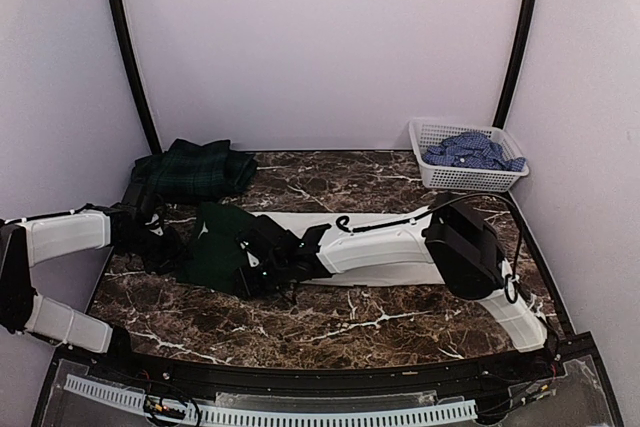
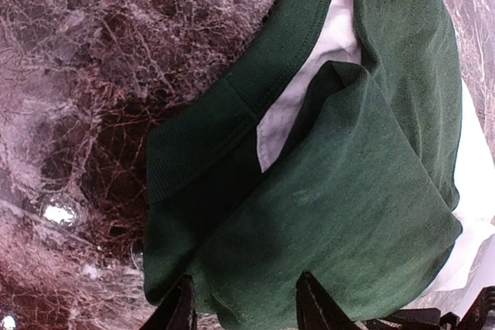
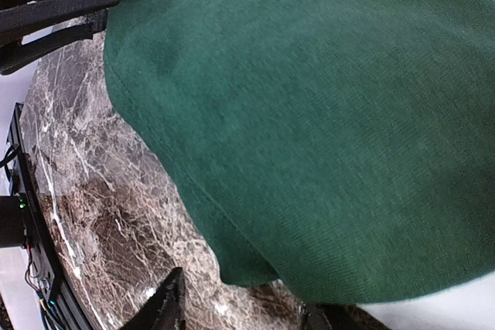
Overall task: Fold and stack the mixed laundry pile
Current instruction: Adjust the rectangle-folded T-shirt at the center of the board.
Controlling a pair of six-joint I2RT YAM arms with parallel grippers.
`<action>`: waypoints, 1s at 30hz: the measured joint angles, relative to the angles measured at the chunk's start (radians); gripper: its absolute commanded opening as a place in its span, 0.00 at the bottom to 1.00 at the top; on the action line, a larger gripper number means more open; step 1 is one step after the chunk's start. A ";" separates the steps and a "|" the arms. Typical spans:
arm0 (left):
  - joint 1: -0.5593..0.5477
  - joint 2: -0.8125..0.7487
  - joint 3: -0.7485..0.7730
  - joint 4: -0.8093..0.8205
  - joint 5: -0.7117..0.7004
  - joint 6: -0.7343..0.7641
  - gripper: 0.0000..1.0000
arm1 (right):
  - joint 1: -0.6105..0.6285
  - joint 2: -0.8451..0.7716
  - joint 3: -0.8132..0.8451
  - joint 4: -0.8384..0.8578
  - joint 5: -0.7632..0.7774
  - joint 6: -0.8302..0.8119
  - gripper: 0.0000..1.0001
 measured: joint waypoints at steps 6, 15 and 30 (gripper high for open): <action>0.000 0.000 0.000 0.001 0.002 0.000 0.40 | 0.000 0.029 0.026 0.010 -0.008 0.000 0.11; 0.000 0.000 -0.021 0.009 0.020 0.000 0.33 | 0.000 0.022 0.002 0.023 -0.008 -0.012 0.00; 0.003 0.030 -0.065 0.098 0.044 -0.019 0.05 | 0.000 0.016 0.000 0.026 -0.008 -0.035 0.00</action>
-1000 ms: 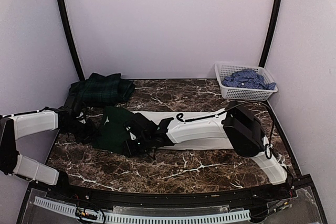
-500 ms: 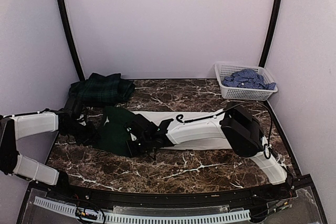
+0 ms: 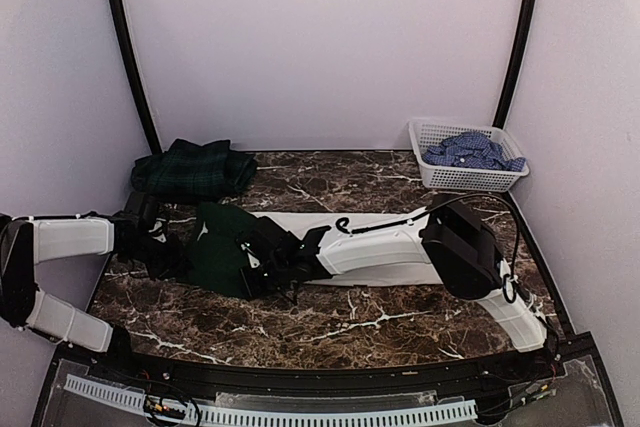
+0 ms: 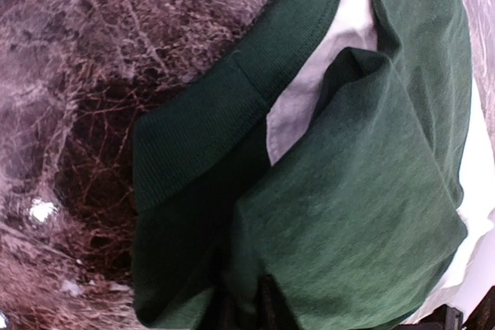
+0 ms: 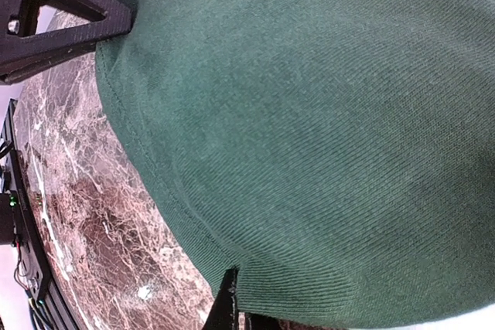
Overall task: Fold and stack the mixed laundry pile
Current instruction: Adjust the rectangle-folded T-shirt at the center of the board.
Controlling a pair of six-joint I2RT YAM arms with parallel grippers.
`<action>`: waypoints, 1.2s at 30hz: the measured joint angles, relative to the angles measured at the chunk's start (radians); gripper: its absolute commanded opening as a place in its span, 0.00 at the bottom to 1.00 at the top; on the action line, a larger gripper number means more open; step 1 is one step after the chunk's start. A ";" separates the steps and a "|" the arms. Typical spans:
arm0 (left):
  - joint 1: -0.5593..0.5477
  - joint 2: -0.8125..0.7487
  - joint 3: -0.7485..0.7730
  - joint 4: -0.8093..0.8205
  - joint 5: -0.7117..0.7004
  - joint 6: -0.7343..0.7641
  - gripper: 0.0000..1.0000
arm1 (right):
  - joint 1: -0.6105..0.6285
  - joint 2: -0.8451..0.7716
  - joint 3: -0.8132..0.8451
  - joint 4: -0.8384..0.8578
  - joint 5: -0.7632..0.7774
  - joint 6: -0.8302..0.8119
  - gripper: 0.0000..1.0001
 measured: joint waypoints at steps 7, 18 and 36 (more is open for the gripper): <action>0.000 -0.054 0.038 -0.023 0.014 0.000 0.00 | -0.011 -0.039 0.000 -0.006 -0.016 -0.005 0.00; 0.000 -0.050 0.159 -0.033 0.031 0.008 0.00 | -0.099 -0.150 -0.002 0.021 -0.070 -0.006 0.00; 0.000 0.383 0.415 0.224 0.132 0.019 0.00 | -0.313 -0.054 0.106 0.024 -0.173 -0.057 0.00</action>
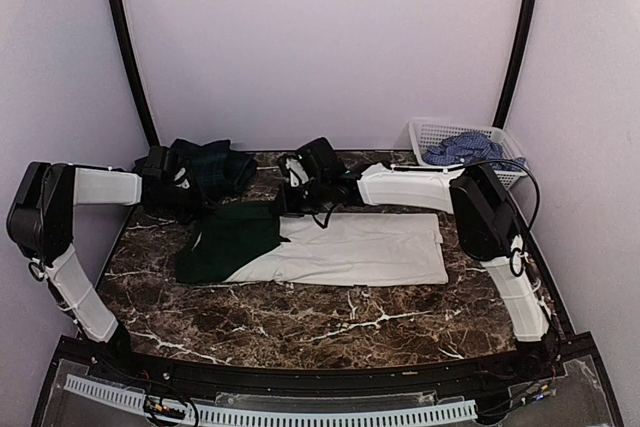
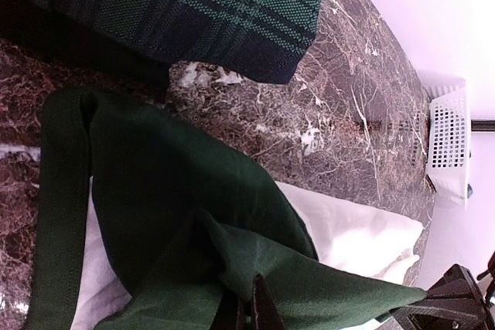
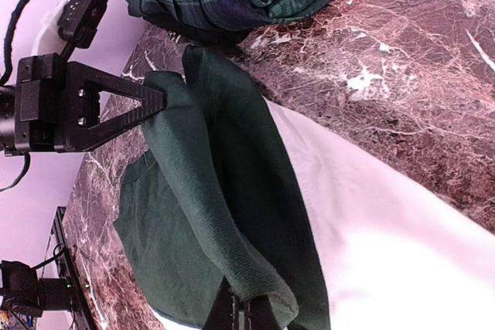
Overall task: Fold and stack the mixed laundry pile
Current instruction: Adjust the rectangle-folded T-shirt at the center of the board.
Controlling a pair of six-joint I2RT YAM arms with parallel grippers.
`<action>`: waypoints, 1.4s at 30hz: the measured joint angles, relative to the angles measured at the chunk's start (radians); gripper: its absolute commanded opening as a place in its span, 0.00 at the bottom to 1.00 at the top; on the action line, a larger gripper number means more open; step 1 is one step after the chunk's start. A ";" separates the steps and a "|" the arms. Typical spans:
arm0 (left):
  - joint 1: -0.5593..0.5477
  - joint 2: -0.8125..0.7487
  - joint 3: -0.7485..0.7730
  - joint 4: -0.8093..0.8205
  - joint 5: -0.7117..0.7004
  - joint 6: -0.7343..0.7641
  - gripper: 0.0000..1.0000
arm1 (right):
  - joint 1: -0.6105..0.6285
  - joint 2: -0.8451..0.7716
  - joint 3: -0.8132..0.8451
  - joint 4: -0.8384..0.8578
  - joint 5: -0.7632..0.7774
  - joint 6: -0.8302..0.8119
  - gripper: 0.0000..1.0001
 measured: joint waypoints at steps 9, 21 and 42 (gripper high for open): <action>0.000 0.021 0.023 -0.034 -0.007 0.025 0.02 | -0.013 0.019 -0.039 0.041 -0.089 0.018 0.00; 0.001 0.044 0.016 -0.110 -0.078 0.082 0.44 | 0.020 0.027 -0.089 0.010 -0.101 0.039 0.44; -0.127 -0.328 -0.040 -0.310 -0.247 0.159 0.55 | -0.033 -0.542 -0.637 -0.127 0.090 -0.166 0.79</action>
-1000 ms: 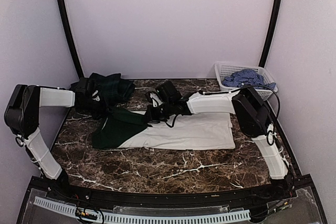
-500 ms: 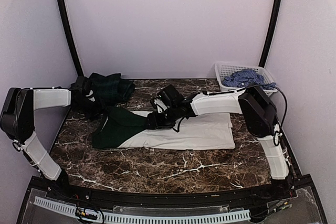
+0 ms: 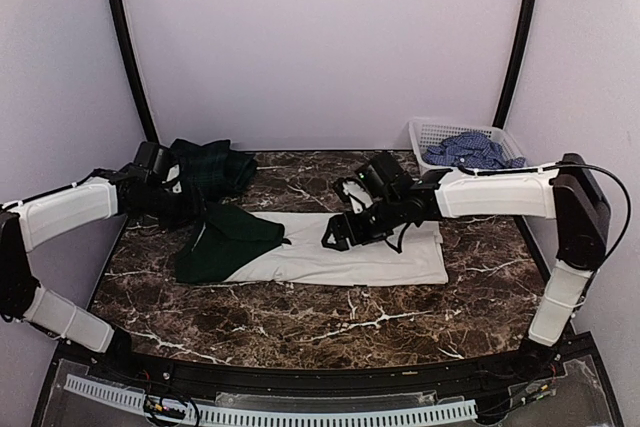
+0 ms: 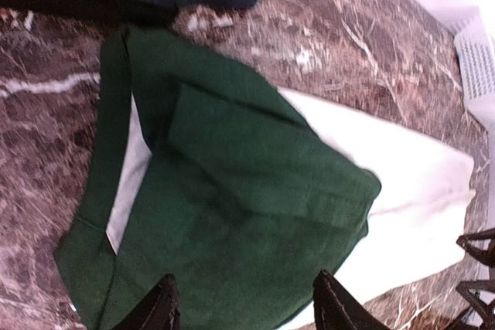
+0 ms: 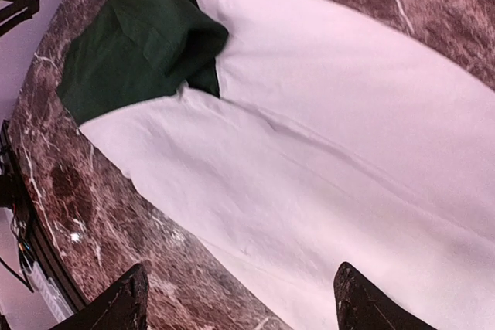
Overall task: Fold and stack the mixed laundry pile
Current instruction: Adjust the rectangle-folded T-shirt at the center of the board, then rotate the rectangle-folded T-shirt at the center of the board.
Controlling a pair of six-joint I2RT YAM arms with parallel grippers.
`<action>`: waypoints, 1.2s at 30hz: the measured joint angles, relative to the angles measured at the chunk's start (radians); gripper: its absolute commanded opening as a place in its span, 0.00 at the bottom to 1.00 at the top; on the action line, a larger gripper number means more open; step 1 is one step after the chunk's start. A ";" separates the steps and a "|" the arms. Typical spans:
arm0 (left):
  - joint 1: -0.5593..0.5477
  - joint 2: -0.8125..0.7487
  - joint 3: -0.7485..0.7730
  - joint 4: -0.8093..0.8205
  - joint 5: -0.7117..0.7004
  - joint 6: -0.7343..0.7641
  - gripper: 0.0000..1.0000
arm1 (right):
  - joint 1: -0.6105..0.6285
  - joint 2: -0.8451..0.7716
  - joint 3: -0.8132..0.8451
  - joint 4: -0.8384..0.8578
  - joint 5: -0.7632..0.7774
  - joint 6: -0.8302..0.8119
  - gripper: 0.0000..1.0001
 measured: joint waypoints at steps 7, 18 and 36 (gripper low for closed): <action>-0.137 -0.020 -0.135 -0.014 0.059 -0.004 0.54 | -0.030 -0.035 -0.206 -0.014 -0.021 -0.018 0.80; -0.158 0.207 -0.142 0.063 0.069 -0.023 0.54 | -0.126 0.005 -0.252 0.055 -0.045 -0.056 0.80; -0.216 0.087 -0.064 -0.027 -0.024 -0.017 0.56 | 0.247 -0.137 -0.472 0.231 -0.132 0.233 0.80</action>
